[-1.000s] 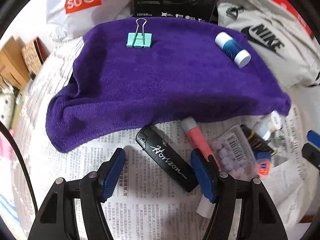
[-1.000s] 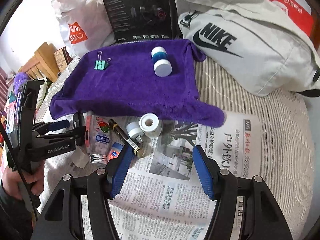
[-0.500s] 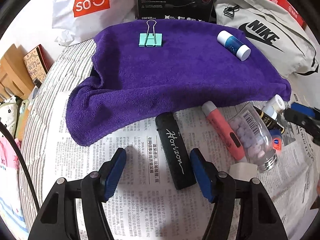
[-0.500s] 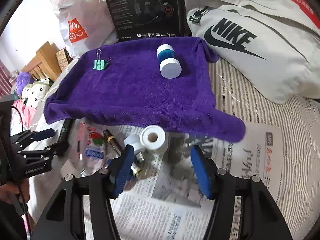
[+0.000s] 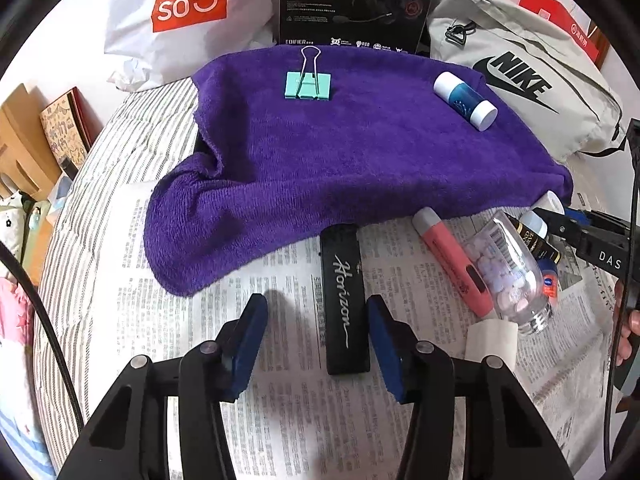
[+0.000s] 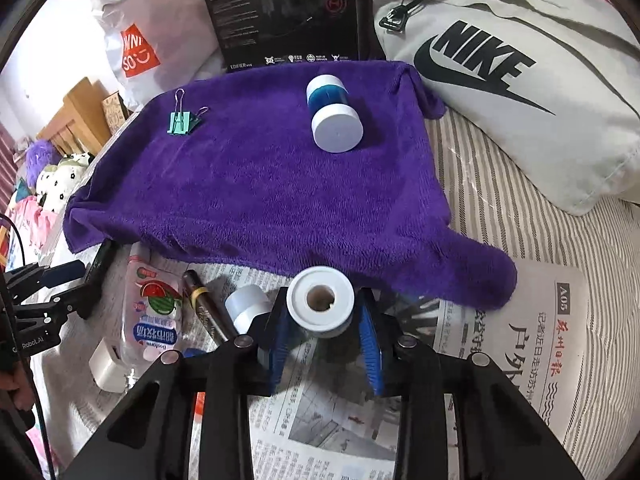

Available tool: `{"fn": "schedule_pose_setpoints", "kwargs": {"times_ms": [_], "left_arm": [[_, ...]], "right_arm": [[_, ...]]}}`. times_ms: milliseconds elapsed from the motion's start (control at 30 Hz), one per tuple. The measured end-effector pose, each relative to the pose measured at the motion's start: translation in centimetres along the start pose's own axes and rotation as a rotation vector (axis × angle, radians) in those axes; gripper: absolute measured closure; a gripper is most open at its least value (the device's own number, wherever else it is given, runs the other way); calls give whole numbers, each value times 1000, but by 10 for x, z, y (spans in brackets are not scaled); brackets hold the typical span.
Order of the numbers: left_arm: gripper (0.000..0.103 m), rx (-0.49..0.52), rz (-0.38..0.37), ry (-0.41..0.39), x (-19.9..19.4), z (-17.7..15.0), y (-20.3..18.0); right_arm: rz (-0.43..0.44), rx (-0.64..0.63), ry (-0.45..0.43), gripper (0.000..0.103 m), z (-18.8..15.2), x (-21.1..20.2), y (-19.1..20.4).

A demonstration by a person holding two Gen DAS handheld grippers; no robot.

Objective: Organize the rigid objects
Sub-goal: 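Grasp the white tape roll with the right tool while the left tool grasps the black Horizon case, then set the tape roll by the cylinder with the right tool while the left tool lays the case down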

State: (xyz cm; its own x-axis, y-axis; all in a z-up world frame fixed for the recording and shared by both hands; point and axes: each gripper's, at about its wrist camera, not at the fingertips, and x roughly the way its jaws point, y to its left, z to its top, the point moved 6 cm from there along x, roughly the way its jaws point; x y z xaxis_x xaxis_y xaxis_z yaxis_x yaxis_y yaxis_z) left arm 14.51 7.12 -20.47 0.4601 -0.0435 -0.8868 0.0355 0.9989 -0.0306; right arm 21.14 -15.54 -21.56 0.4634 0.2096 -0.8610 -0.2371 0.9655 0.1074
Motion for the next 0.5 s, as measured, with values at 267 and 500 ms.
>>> {"fn": "schedule_pose_setpoints", "kwargs": {"times_ms": [267,500], "left_arm": [[76,36,-25,-22,0,5,-4],[76,39,-51,-55,4,10,-6]], "right_arm": [[17,2,4,74,-5,-16,-9],[3,-8,41,74,-24,-24,-19]]}}
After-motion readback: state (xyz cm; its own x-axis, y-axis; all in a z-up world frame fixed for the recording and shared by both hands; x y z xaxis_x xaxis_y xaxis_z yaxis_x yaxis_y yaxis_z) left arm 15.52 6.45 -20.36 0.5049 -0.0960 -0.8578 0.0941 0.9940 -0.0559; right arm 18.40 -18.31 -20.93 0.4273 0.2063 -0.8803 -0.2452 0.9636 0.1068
